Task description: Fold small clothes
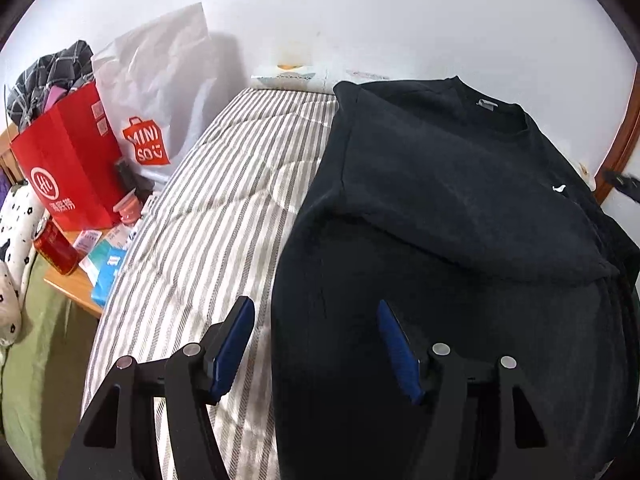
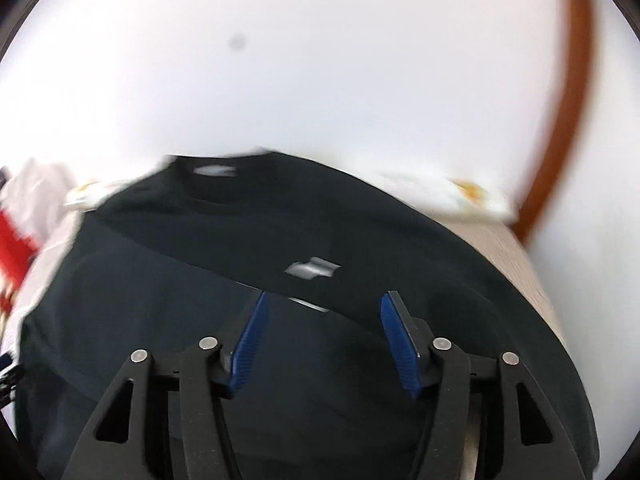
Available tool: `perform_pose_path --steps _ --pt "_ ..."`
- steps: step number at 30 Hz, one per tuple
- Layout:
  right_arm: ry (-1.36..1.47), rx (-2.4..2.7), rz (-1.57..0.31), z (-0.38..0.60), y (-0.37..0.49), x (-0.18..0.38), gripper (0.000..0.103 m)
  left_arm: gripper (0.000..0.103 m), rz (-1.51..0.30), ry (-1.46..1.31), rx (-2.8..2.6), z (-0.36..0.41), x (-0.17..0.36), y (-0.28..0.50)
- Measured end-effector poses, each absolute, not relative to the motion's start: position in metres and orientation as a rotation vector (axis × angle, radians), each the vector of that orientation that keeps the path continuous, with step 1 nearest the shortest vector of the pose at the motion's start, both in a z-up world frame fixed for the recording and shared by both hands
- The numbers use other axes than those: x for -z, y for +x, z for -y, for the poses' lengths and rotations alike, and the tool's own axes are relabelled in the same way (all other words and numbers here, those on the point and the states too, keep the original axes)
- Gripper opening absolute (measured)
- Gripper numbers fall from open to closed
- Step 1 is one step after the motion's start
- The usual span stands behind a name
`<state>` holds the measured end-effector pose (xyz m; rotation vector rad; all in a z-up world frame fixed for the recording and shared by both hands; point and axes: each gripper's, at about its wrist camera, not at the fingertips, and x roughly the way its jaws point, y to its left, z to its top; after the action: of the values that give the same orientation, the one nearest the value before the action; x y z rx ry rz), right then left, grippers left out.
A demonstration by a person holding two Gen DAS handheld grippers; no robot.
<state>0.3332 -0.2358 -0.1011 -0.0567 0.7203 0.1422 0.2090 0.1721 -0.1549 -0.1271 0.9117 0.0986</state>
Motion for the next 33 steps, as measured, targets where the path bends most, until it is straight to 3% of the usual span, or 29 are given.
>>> perform_pose_path --steps 6,19,20,22,25,33 --pt "-0.078 -0.388 -0.798 0.119 0.384 0.130 0.059 0.061 -0.897 -0.079 -0.106 -0.174 0.156 0.226" --pt "-0.074 -0.682 -0.888 -0.050 0.490 0.166 0.058 0.035 -0.870 -0.010 -0.047 -0.173 0.167 0.268" --pt "-0.076 -0.692 -0.896 -0.059 0.499 0.171 0.054 0.029 -0.870 -0.019 -0.041 -0.173 0.167 0.270" --pt "-0.066 -0.748 -0.912 -0.066 0.504 0.171 0.012 0.012 -0.873 -0.044 -0.010 -0.173 0.166 0.275" --pt "-0.051 -0.738 -0.833 -0.073 0.506 0.158 0.010 0.007 -0.855 -0.081 -0.004 -0.182 0.162 0.273" --pt "-0.135 -0.681 -0.851 -0.116 0.513 0.177 0.012 0.008 -0.896 -0.170 -0.010 -0.205 0.169 0.276"
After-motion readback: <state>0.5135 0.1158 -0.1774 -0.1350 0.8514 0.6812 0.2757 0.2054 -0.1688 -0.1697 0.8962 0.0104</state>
